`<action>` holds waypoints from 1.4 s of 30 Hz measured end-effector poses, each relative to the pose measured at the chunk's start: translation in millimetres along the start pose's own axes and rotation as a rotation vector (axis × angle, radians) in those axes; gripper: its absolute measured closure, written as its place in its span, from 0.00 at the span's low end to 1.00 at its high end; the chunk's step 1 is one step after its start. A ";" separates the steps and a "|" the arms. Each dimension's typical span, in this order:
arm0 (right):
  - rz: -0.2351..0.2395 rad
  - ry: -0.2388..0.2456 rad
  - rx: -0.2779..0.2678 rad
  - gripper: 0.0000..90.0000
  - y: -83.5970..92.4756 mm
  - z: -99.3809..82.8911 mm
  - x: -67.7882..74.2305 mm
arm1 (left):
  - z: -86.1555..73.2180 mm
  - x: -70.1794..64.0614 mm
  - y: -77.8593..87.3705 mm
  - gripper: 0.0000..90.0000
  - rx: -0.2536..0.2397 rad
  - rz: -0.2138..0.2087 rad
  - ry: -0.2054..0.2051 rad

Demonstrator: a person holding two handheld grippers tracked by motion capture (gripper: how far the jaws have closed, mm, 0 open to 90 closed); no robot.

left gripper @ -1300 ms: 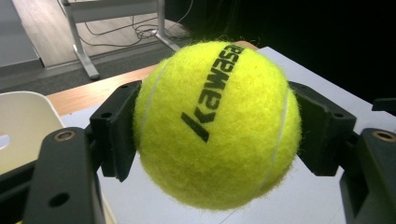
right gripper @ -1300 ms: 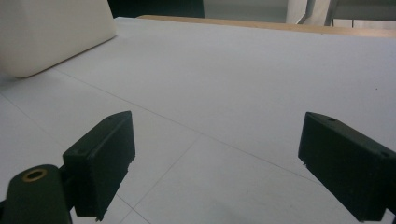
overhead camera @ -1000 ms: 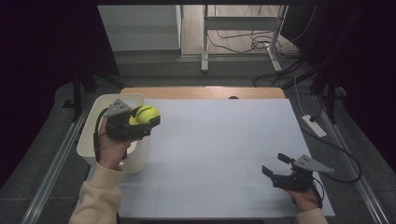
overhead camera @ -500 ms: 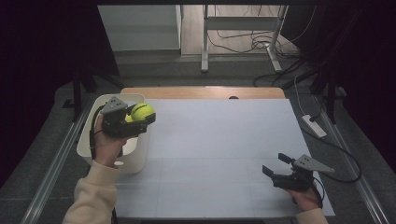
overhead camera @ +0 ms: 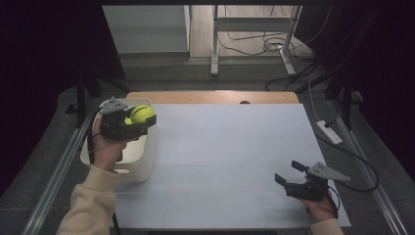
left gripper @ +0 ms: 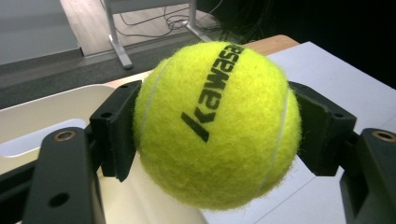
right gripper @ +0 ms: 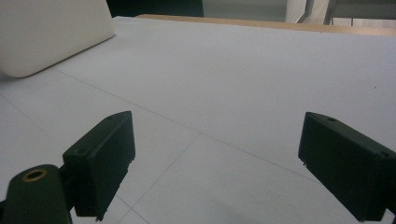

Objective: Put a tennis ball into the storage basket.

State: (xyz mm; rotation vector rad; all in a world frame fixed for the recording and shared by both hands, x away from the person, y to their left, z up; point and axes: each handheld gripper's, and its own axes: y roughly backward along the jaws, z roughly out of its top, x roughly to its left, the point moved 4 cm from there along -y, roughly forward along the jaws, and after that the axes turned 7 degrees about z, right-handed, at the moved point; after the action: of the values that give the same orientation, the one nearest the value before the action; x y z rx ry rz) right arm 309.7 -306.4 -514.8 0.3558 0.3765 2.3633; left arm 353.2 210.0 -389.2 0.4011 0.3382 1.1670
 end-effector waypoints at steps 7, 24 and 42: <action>-0.001 0.001 0.001 0.12 0.1 -0.1 0.0 | 0.5 10.1 -0.6 0.29 0.013 0.026 0.003; -0.005 0.004 0.003 0.12 0.3 0.1 -0.1 | -3.0 41.4 -3.7 0.29 0.074 0.109 0.018; -0.006 0.007 0.003 0.12 -0.8 -0.2 0.7 | -10.6 60.3 -10.4 0.29 0.149 0.145 0.025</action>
State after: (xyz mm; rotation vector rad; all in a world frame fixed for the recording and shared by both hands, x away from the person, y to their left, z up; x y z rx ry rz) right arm 309.6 -305.5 -515.1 0.3473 0.3835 2.3593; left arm 378.4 264.1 -406.4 0.5490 0.4253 1.2930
